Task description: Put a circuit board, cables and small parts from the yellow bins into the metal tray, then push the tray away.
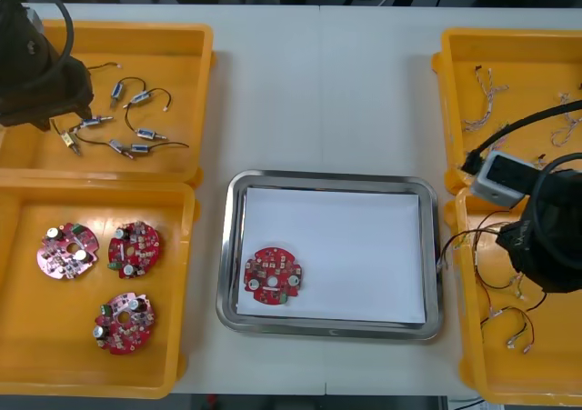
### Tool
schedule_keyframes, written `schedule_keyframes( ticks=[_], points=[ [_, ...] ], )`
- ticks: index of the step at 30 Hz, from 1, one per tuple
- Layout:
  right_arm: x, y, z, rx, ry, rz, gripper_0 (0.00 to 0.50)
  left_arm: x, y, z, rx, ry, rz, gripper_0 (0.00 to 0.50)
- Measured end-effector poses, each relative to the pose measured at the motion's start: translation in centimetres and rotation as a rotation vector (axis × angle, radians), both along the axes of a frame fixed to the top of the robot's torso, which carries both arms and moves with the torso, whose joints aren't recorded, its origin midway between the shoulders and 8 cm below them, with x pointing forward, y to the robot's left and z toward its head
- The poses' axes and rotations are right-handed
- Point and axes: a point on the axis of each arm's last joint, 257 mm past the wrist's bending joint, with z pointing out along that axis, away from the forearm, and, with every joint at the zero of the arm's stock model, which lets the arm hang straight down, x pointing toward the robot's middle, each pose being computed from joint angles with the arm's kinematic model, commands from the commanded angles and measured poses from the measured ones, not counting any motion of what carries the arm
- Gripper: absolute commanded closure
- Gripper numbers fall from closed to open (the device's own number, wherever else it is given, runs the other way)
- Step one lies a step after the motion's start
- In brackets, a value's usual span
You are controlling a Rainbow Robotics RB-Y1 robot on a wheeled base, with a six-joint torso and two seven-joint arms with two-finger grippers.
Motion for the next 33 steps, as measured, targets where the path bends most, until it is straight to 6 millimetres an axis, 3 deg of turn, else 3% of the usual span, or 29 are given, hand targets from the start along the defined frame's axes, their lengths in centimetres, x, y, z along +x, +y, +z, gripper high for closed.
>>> schedule_keyframes(
  ticks=[8,14,22,27,33],
  points=[
    [-0.3,3.3,-0.5,-0.077,0.016,0.146,0.500,0.4,3.9,-0.8,0.013,0.034,0.079,0.000],
    [0.1,4.1,-1.1,-0.185,0.008,0.210,0.500,1.0,6.5,0.7,-0.024,-0.006,0.138,0.000],
    [1.5,7.2,-1.4,-0.212,0.003,0.236,0.500,2.0,8.0,1.2,0.005,-0.079,-0.011,0.000],
    [2.4,9.6,-1.6,-0.153,0.008,0.229,0.500,2.3,8.9,-0.1,-0.001,-0.115,-0.010,0.000],
    [3.7,10.3,-2.4,-0.150,-0.002,0.190,0.500,1.9,9.4,-1.4,-0.010,-0.094,0.002,0.000]
  ],
)
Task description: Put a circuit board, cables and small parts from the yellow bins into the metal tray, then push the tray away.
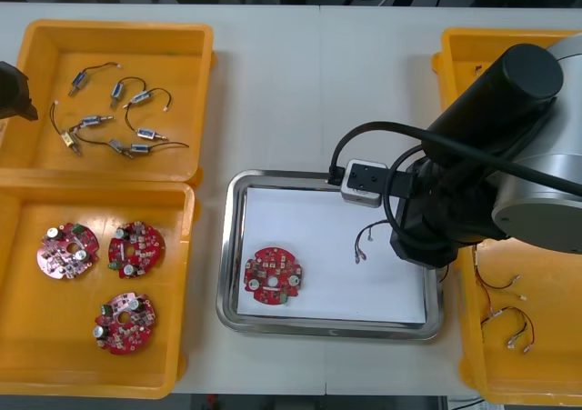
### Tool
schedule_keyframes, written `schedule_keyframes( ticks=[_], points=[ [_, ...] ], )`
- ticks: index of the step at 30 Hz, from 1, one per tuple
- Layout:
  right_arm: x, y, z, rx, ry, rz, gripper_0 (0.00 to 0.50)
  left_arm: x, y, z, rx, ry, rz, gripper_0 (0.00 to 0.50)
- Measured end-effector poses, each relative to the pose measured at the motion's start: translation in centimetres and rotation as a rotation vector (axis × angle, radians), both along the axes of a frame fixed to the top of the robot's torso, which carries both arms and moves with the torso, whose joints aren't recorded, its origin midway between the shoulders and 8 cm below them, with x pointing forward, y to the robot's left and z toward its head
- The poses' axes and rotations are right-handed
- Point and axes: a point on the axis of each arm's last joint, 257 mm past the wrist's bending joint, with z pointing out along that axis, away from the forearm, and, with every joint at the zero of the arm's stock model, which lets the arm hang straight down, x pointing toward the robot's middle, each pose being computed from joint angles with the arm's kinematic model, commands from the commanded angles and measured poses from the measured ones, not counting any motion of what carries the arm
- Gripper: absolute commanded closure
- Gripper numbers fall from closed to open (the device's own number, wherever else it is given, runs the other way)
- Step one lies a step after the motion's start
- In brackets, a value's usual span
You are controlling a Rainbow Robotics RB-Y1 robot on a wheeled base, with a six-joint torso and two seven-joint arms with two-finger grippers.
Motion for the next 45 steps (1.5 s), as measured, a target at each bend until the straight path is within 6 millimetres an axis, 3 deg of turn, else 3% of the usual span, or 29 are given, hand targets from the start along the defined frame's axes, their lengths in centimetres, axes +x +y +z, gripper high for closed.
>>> schedule_keyframes(
  ticks=[11,15,25,33,43,45],
  points=[
    [0.3,0.6,-4.2,-0.074,0.048,-0.026,0.500,-0.3,0.8,-3.7,-0.025,0.131,0.046,0.000],
    [0.2,1.4,-5.1,-0.075,0.073,-0.024,0.500,0.5,0.4,-4.7,-0.023,0.139,0.042,0.000],
    [1.1,2.7,-6.9,-0.073,0.012,-0.026,0.500,1.3,-0.4,-5.9,-0.047,0.174,0.050,0.000],
    [0.1,3.0,-9.8,-0.073,0.014,-0.015,0.500,3.5,-0.8,-6.6,-0.064,0.140,0.059,0.000],
    [1.4,2.1,-11.8,-0.069,0.020,-0.064,0.500,3.9,-0.7,-8.5,-0.060,0.146,0.069,0.000],
    [1.6,2.0,-12.0,-0.076,0.015,-0.067,0.470,3.9,-0.6,-8.7,-0.053,0.150,0.067,0.000]
  ],
)
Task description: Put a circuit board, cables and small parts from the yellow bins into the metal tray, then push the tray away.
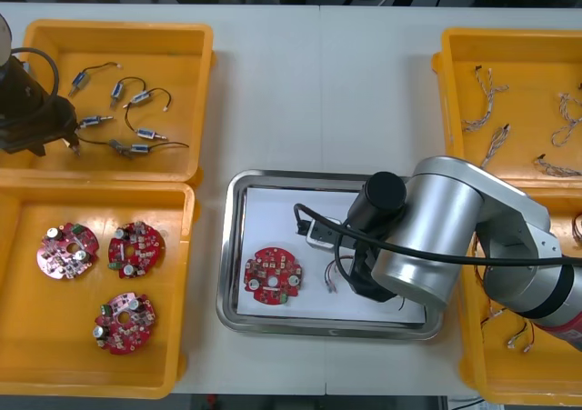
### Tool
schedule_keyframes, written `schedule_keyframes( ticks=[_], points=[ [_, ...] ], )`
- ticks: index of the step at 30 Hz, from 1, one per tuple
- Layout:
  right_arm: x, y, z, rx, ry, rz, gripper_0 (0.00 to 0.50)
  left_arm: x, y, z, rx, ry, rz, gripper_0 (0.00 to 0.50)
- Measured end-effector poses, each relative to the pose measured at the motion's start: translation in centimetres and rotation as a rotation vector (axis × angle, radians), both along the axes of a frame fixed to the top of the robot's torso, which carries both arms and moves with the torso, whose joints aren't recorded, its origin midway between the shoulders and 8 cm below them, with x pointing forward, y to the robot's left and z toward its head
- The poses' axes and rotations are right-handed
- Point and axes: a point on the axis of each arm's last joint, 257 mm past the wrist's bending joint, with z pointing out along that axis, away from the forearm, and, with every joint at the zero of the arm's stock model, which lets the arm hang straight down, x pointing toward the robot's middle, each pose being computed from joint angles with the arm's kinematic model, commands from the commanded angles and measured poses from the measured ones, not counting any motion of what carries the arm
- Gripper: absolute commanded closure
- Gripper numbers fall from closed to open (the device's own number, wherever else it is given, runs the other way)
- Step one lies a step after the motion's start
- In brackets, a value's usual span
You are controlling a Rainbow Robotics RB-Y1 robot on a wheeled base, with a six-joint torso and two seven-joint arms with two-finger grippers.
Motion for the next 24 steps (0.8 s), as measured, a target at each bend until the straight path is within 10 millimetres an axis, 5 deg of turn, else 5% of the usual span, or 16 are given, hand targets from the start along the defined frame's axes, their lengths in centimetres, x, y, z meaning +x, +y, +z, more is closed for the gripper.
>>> schedule_keyframes(
  ticks=[1,2,8,10,11,24],
  points=[
    [0.0,0.0,-0.1,-0.002,0.000,0.001,0.470,0.1,0.0,-0.1,0.002,-0.001,0.000,0.000],
    [-0.1,0.0,-0.1,-0.004,0.000,0.002,0.366,0.1,0.1,-0.2,0.004,-0.002,0.000,0.000],
    [0.0,-0.3,-0.4,-0.013,-0.007,-0.004,0.255,0.5,0.2,-0.7,0.005,-0.008,0.006,0.000],
    [0.2,-0.5,-0.3,-0.018,-0.017,-0.008,0.116,0.7,0.1,-0.8,-0.002,-0.012,0.011,0.000],
    [0.3,-0.6,-0.2,-0.020,-0.023,-0.010,0.000,0.9,0.1,-0.9,-0.005,-0.015,0.014,0.000],
    [0.5,0.0,0.9,-0.011,-0.064,0.008,0.000,2.3,-0.3,-1.3,0.021,-0.036,0.004,0.000]
  ],
)
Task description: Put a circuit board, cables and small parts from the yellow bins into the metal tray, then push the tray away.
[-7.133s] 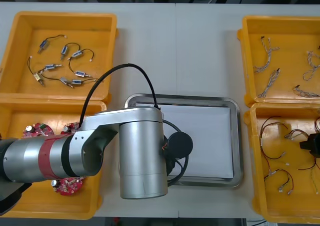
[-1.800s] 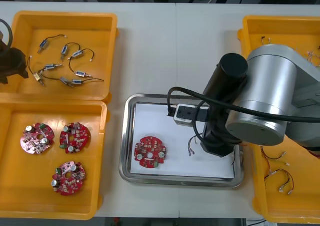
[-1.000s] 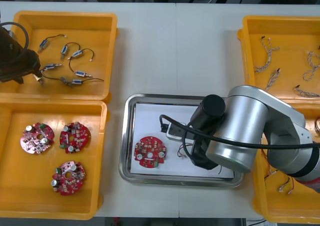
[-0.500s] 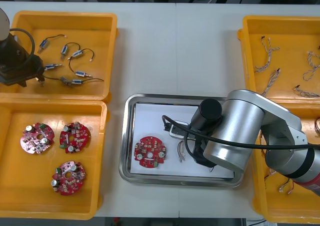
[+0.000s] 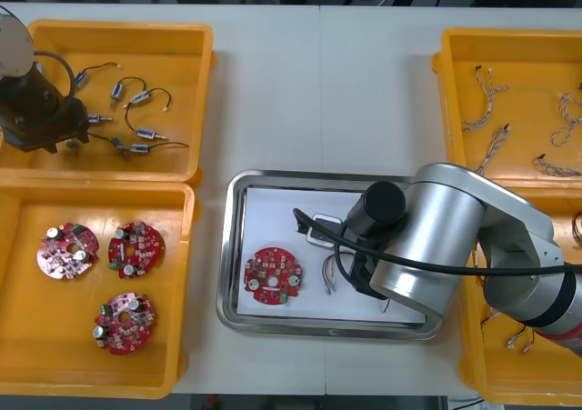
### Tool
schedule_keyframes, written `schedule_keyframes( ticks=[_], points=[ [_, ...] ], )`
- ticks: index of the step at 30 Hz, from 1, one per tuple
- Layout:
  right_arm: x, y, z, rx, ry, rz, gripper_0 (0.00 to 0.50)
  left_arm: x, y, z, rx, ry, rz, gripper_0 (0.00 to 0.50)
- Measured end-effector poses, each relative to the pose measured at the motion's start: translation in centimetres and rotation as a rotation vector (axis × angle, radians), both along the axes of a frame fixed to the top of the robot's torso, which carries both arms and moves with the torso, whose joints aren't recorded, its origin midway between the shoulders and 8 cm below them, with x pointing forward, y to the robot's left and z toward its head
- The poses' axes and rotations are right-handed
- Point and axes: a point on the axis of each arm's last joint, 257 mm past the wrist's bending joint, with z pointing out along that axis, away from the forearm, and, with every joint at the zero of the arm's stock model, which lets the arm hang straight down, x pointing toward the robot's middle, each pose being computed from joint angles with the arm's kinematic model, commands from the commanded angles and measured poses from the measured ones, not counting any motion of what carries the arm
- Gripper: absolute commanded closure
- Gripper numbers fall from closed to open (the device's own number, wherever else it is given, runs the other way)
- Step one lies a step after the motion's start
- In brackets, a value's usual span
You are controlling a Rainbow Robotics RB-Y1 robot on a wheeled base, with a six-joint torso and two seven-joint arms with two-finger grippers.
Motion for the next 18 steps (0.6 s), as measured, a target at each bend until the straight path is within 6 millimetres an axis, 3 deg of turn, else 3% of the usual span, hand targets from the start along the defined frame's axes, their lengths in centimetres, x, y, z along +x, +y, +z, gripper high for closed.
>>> schedule_keyframes(
  ticks=[12,18],
  points=[
    [-0.8,1.6,2.8,0.036,-0.056,0.053,0.000,0.3,1.1,-0.8,-0.006,-0.015,0.031,0.000],
    [-0.3,0.3,5.7,0.052,-0.088,0.013,0.000,0.3,1.2,-1.1,-0.009,-0.014,0.037,0.000]
  ],
)
